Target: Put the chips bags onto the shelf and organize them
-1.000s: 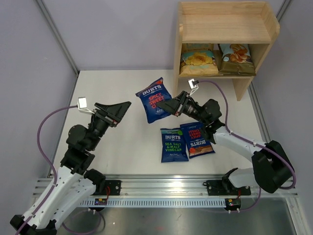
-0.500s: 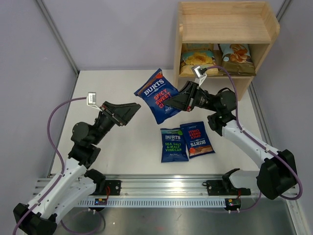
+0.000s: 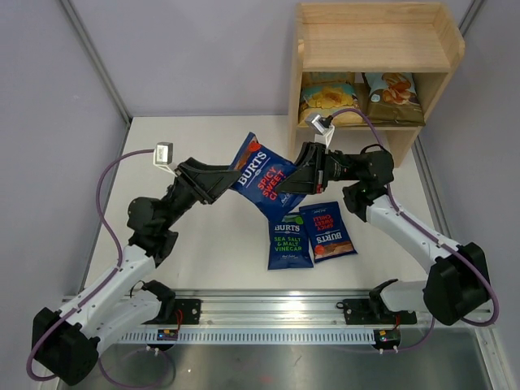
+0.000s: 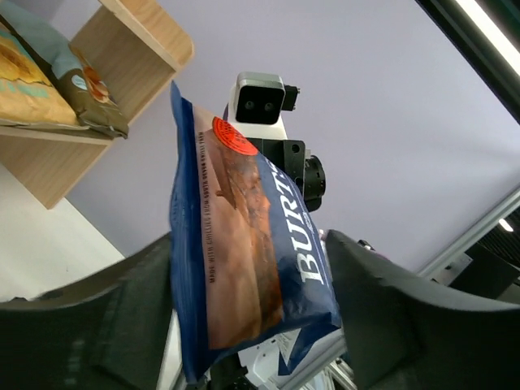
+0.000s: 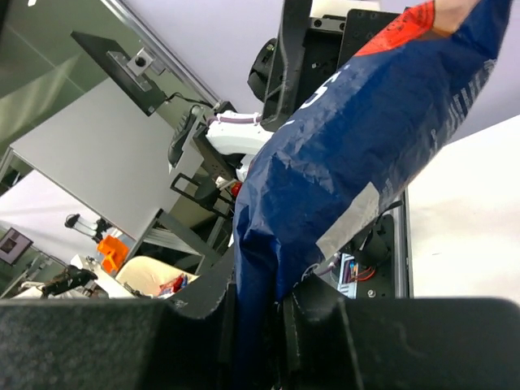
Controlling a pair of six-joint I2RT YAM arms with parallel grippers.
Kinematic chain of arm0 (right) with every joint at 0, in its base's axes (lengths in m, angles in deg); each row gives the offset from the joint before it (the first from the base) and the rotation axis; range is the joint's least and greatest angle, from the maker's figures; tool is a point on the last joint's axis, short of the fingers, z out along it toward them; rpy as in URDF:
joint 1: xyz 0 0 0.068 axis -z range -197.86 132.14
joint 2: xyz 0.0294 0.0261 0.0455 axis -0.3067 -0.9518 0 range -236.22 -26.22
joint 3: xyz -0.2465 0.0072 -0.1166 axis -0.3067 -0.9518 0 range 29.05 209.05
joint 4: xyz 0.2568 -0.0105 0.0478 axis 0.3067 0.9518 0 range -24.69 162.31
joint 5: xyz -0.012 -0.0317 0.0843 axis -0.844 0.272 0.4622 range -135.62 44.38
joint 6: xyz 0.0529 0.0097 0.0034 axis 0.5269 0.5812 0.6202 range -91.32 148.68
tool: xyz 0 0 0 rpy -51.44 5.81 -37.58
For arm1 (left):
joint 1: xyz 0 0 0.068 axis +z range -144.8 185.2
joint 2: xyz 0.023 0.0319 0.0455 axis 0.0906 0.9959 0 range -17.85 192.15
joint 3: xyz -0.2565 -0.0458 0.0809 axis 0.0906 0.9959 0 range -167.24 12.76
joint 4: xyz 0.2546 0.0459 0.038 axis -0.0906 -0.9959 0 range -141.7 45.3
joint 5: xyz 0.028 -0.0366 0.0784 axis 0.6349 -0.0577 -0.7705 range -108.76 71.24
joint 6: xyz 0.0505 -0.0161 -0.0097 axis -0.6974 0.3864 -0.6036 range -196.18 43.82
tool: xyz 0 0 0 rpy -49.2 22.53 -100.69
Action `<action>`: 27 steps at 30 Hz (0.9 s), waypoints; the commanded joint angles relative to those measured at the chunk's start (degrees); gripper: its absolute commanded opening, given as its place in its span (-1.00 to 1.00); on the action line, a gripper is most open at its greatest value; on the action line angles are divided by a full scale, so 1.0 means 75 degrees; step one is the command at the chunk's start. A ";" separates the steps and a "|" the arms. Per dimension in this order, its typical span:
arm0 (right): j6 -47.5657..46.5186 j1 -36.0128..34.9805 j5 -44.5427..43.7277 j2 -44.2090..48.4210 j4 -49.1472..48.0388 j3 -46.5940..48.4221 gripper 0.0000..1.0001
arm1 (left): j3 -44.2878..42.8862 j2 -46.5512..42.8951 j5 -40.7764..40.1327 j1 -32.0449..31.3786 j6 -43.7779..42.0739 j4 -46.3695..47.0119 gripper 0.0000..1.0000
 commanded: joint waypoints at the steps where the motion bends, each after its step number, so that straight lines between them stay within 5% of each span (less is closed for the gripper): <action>1: -0.0297 -0.0018 0.0534 0.0293 0.0066 0.0427 -0.51 | -0.0371 -0.0011 0.0411 -0.0039 -0.0024 0.0658 0.25; 5: -0.1611 -0.0018 0.0593 0.0633 0.1919 0.0637 -0.44 | -0.0582 -0.0011 0.0644 -0.0039 -0.0282 0.0260 -0.38; 9: -0.3332 -0.0018 0.0139 0.1020 0.4495 0.1116 -0.30 | -0.0898 -0.0163 0.0716 -0.0039 -0.0902 -0.0442 -0.71; 11: -0.4458 -0.0018 -0.0423 0.1277 0.6335 0.1305 -0.01 | -0.1015 -0.0385 0.0518 -0.0039 -0.1441 -0.1063 -0.75; 13: -0.4881 -0.0006 -0.1384 0.1430 0.7308 0.1423 0.07 | -0.1109 -0.0561 0.0318 -0.0039 -0.1908 -0.1508 -0.81; 15: -0.4627 -0.0018 -0.1981 0.1629 0.7151 0.1108 0.33 | -0.1098 -0.0784 -0.0022 -0.0039 -0.2121 -0.1628 -0.88; 18: -0.2968 -0.0018 -0.2172 0.1700 0.5154 0.0370 0.43 | -0.0900 -0.0937 -0.0374 -0.0039 -0.2263 -0.1395 -0.99; 27: -0.0786 -0.0076 -0.2899 0.1490 0.2082 -0.0779 0.67 | -0.0395 -0.0984 -0.1323 -0.0039 -0.1853 0.0515 -1.00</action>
